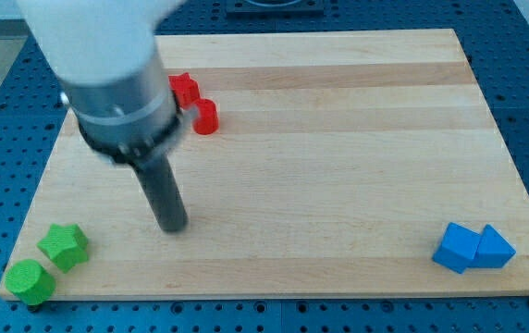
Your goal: Move the arm to the bottom left corner
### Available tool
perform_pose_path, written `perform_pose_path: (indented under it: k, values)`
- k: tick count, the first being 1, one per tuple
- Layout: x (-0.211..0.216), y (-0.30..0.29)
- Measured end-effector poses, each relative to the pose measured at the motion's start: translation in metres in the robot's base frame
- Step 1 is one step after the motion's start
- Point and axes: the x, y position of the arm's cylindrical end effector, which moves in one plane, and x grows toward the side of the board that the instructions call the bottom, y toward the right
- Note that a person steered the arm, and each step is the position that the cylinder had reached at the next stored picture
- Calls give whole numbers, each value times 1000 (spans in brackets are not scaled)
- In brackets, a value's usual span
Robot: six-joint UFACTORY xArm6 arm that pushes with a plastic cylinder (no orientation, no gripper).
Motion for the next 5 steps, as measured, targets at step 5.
perform_pose_path:
  k: [5]
  values:
    - [20, -177]
